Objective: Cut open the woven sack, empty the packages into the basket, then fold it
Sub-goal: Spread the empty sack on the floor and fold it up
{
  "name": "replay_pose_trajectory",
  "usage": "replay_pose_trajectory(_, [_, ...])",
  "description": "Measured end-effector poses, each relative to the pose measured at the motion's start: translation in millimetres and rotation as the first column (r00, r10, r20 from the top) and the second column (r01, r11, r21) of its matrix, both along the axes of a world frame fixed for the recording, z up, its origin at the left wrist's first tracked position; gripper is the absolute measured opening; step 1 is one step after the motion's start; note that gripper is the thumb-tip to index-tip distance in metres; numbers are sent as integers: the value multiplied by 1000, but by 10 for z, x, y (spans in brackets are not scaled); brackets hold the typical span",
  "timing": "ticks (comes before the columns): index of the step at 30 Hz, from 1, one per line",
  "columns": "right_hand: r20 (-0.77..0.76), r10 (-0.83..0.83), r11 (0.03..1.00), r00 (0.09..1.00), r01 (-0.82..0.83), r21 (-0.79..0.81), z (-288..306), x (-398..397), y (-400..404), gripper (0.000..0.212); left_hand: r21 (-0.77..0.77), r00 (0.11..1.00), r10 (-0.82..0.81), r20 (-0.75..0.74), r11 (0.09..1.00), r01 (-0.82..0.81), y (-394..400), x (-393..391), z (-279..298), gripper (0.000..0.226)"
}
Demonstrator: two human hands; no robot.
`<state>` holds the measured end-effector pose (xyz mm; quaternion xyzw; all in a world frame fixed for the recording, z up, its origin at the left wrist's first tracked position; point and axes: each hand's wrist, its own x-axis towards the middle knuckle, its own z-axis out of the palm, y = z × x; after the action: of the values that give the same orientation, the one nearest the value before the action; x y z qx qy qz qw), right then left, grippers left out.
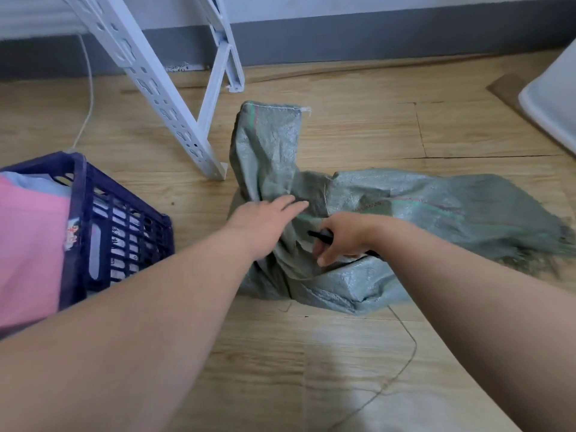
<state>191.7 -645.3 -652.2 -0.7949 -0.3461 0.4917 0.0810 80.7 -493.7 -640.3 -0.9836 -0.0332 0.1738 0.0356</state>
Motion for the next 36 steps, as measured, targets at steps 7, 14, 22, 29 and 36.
replay_pose_trajectory(7, [528,-9,997,849,48,-60,-139,-89,-324,75,229,960,122,-251,971,-64,-8,-94,-50,85])
replay_pose_trajectory(14, [562,-220,973,798,135,189,42,-15,-448,28,230,989,7,148,972,-41,-72,-114,97,57])
replay_pose_trajectory(22, [51,-410,866,911,372,333,1167,443,-732,23,257,994,-110,7,961,105,-1,330,459,58])
replay_pose_trajectory(29, [-2,-551,762,834,505,405,1465,598,-1040,26,463,980,31,-197,884,65,172,474,798,42])
replay_pose_trajectory(36, [319,-433,900,843,424,101,1217,697,-830,27,175,839,525,143,821,-543,187,606,1076,39])
